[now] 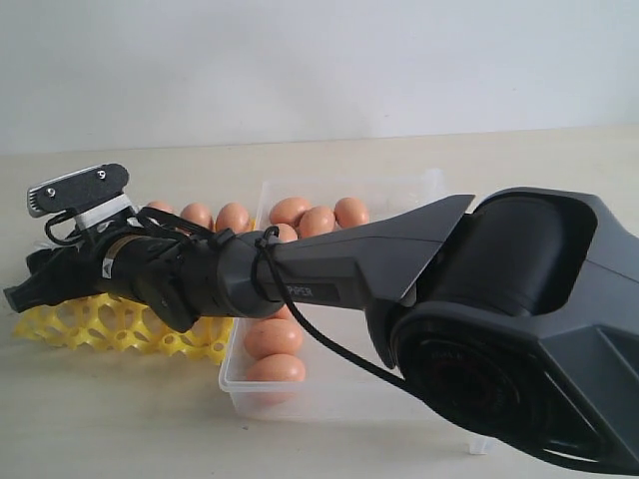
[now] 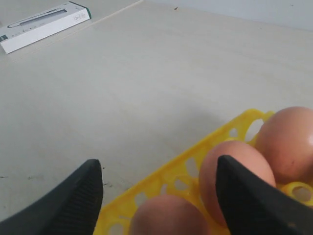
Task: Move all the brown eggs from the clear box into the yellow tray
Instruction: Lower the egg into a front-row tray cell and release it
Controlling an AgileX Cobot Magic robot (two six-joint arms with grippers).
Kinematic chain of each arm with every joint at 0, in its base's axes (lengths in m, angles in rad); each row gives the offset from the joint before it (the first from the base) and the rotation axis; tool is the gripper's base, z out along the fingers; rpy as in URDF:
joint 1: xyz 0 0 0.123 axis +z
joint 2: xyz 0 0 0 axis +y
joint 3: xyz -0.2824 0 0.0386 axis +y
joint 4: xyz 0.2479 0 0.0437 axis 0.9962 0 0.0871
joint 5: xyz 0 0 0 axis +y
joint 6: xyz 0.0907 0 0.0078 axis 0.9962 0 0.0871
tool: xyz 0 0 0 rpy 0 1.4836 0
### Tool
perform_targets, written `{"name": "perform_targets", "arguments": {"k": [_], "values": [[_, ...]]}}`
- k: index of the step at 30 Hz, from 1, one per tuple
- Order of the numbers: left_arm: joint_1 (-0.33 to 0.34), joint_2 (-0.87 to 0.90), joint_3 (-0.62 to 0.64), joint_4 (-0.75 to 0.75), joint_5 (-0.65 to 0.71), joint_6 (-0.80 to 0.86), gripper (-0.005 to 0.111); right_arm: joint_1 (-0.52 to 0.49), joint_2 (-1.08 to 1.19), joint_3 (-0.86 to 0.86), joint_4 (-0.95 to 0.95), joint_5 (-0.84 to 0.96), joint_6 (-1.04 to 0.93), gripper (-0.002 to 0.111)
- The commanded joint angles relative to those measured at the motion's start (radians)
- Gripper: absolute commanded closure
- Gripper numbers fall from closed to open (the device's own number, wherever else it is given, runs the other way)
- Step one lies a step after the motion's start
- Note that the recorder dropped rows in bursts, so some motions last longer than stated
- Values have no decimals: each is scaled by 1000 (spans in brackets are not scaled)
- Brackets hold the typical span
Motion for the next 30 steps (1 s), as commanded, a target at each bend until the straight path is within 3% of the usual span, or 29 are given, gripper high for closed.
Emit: {"name": "perform_targets", "arguments": {"k": [1, 30], "values": [[1, -6, -4, -1, -10, 2, 107, 1, -13, -7, -8, 18, -17, 44], [1, -6, -4, -1, -10, 2, 107, 1, -114, -5, -9, 610, -7, 46]]}}
